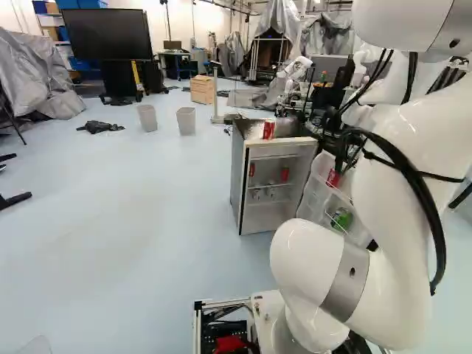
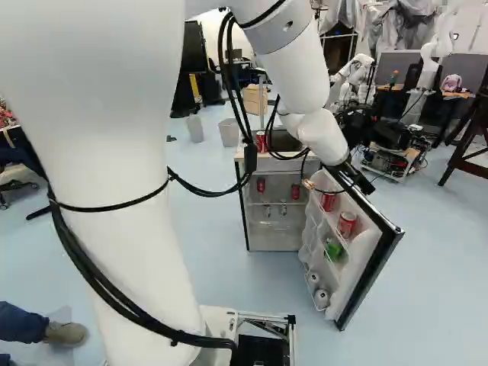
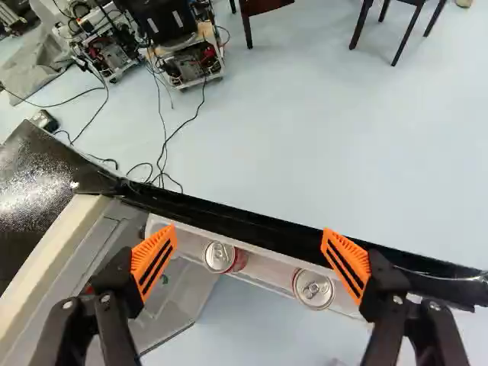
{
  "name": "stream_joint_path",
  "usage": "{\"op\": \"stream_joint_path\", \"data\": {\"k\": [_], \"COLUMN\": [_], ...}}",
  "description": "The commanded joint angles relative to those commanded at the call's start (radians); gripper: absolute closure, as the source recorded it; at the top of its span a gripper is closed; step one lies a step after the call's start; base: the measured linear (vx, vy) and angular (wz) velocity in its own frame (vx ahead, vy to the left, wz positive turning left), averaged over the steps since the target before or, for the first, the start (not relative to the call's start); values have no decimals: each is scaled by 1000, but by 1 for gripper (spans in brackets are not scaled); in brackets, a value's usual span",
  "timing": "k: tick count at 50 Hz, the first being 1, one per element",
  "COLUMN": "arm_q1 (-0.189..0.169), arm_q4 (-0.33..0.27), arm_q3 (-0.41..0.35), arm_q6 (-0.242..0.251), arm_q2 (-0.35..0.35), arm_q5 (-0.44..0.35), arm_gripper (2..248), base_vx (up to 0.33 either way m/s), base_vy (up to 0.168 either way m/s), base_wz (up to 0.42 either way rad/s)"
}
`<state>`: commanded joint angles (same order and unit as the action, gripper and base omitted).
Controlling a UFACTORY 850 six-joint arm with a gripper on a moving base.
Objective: Grab a drink from the fridge
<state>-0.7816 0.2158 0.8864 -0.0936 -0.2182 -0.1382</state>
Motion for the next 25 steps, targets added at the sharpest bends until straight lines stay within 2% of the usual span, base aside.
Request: {"op": "stream_joint_path", "data": {"k": [25], "arm_q1": [-51], "arm_q4": [0], "arm_q3": [101], "arm_q6": [0], "arm_q2": [-86], "arm_q5": [16], "arm_gripper": [3], "base_vx": [0], "base_vy": [0], "base_wz": [0]}}
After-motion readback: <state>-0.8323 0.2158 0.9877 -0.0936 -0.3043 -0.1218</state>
